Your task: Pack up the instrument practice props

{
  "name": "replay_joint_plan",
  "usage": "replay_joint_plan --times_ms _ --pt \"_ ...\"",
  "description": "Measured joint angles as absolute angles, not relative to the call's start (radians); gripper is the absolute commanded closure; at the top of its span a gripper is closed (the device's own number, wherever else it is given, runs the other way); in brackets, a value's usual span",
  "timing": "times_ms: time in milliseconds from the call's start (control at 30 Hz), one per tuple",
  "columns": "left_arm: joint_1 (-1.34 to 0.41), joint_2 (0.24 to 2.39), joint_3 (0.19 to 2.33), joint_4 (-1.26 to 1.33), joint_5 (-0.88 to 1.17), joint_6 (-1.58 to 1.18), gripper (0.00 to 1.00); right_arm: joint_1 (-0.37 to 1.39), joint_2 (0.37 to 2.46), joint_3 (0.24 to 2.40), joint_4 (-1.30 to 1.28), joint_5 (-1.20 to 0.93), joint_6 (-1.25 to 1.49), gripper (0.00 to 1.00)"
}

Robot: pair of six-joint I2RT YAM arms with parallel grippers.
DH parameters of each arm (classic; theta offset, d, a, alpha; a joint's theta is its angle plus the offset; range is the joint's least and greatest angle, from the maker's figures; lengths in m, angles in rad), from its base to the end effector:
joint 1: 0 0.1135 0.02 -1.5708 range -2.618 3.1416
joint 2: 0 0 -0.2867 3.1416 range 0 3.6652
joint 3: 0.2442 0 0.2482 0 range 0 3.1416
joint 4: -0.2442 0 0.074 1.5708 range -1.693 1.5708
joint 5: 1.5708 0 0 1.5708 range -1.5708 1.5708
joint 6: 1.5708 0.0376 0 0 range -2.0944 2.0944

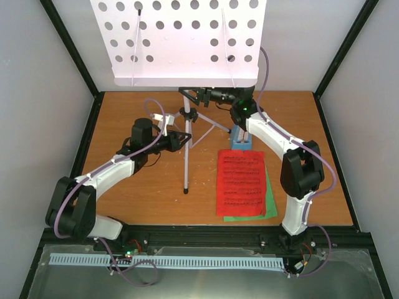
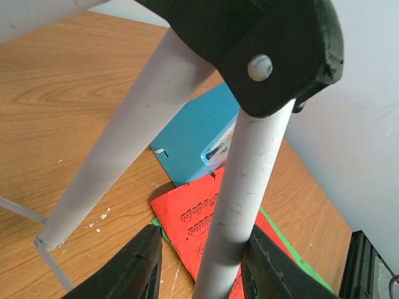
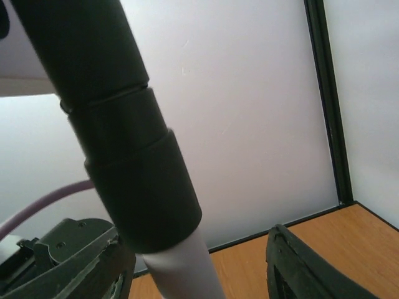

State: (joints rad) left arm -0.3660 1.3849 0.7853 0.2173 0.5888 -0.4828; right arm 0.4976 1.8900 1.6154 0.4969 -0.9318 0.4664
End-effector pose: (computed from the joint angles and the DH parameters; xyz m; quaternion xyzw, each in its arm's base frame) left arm 0.2702 -0.1259 0.2696 0.1159 0.8011 -0.4397 0.3893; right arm 0.3829 0.2423 0.3994 -0.3596 0.5522 0.5720 0.4884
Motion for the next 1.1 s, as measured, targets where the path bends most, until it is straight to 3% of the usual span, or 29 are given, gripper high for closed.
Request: replay_joint_plan --times_ms 100,267,400,567,1100 --pt "-0.366 1.400 0.794 0.219 0.606 -0.477 0.80 0.500 1.904 1.645 0.484 -0.943 0.465 0.50" --pt "-0.370 1.428 0.805 0.256 0.637 -0.408 0.99 0.500 1.907 1.674 0.464 -0.971 0.454 0.68" --pt "-0.371 1.433 0.809 0.257 0.633 -0.394 1.00 0.496 1.906 1.681 0.448 -0.975 0.397 0.85" --pt "-0.371 1.429 0.809 0.252 0.625 -0.378 1.00 0.493 1.909 1.692 0.421 -0.989 0.334 0.95" --pt "-0.370 1.299 0.759 0.224 0.531 -0.294 1.00 0.541 1.909 1.713 0.329 -0.977 0.229 0.97"
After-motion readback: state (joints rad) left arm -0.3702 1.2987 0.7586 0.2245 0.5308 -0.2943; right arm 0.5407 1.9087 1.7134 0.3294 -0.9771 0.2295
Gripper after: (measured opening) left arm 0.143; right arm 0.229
